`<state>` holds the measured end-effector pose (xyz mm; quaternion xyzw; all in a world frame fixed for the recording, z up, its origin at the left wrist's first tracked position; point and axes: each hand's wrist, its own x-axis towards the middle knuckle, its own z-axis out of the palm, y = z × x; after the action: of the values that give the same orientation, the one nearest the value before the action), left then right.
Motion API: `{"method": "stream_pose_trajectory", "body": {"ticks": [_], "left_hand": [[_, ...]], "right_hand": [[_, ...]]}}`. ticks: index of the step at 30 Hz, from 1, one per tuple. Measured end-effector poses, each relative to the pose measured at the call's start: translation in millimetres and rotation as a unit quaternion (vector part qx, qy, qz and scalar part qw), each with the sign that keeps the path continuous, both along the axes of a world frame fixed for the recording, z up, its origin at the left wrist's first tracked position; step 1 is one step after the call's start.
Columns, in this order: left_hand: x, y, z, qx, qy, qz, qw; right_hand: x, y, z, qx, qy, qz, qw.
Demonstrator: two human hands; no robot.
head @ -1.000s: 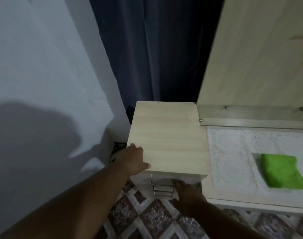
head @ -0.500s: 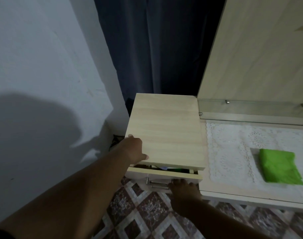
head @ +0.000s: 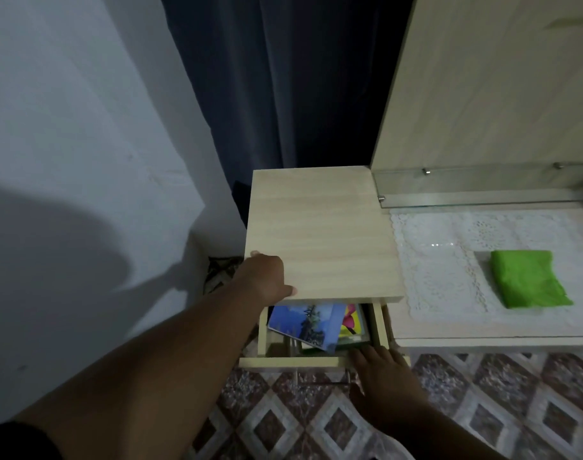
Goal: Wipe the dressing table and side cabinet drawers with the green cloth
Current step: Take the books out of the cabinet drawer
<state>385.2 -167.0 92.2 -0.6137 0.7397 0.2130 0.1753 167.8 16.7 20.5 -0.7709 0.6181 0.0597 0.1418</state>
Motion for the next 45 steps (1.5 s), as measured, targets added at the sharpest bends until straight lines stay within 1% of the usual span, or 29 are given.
{"method": "stream_pose_trajectory", "body": {"ticks": [4,7,9,12,14,15,17,18,19,21,22,24,26,27,29,30,31,34,37,40,41,42,43,45], "left_hand": [[0,-1,-6,-0.003,-0.001,-0.010,1.000],[-1,-1,-6,0.000,-0.024,-0.013,1.000],[0,1,-6,0.000,-0.032,-0.007,0.999],[4,5,-8,-0.019,-0.017,0.012,1.000],[8,19,-10,-0.046,0.020,0.035,0.998],[11,30,-13,-0.070,0.059,0.046,0.995],[12,63,-23,-0.127,0.157,0.053,0.978],[11,83,-30,-0.148,0.198,0.050,0.968],[8,103,-38,-0.153,0.230,0.044,0.960],[1,137,-53,-0.131,0.279,0.035,0.951],[-2,149,-60,-0.114,0.293,0.036,0.949],[-5,164,-74,-0.088,0.297,0.046,0.950],[-6,167,-87,-0.036,0.257,0.065,0.963],[-7,165,-88,-0.002,0.231,0.071,0.970],[-10,161,-96,0.016,0.220,0.090,0.971],[-12,159,-99,0.010,0.235,0.115,0.965],[-13,159,-104,0.003,0.253,0.151,0.956],[-27,162,-117,-0.004,0.296,0.253,0.921],[-48,164,-125,-0.004,0.330,0.356,0.874],[-55,162,-135,0.022,0.372,0.398,0.838],[-55,161,-140,0.033,0.392,0.408,0.824],[-55,159,-138,0.047,0.397,0.417,0.816],[-55,158,-132,0.061,0.392,0.420,0.816],[-55,156,-122,0.081,0.386,0.401,0.827]], "right_hand": [[6,19,4,-0.009,-0.012,-0.004,1.000],[5,29,5,-0.002,-0.008,-0.016,1.000],[5,36,4,0.020,-0.001,-0.009,1.000],[6,45,1,0.053,0.030,0.013,0.998],[5,52,-2,0.098,0.038,0.030,0.994],[4,53,-2,0.130,0.039,0.033,0.990],[5,53,10,0.144,0.046,0.065,0.986],[4,51,16,0.158,0.022,0.073,0.984],[2,49,19,0.165,-0.006,0.055,0.985],[-2,46,24,0.200,-0.073,0.011,0.977],[-2,42,27,0.194,-0.120,-0.019,0.973],[-2,34,27,0.145,-0.208,-0.084,0.964],[2,24,23,0.132,-0.291,-0.158,0.934],[4,20,18,0.144,-0.332,-0.195,0.912],[9,10,11,0.181,-0.418,-0.257,0.853],[12,5,10,0.208,-0.449,-0.277,0.824],[14,2,9,0.235,-0.465,-0.287,0.804],[21,-1,1,0.275,-0.483,-0.324,0.766],[25,-2,-9,0.288,-0.461,-0.374,0.751],[23,-1,-17,0.304,-0.480,-0.384,0.728],[22,-2,-17,0.308,-0.487,-0.377,0.725],[22,-3,-12,0.308,-0.485,-0.362,0.733],[22,-4,-9,0.305,-0.480,-0.341,0.748],[22,-6,-7,0.290,-0.462,-0.324,0.773]]}}
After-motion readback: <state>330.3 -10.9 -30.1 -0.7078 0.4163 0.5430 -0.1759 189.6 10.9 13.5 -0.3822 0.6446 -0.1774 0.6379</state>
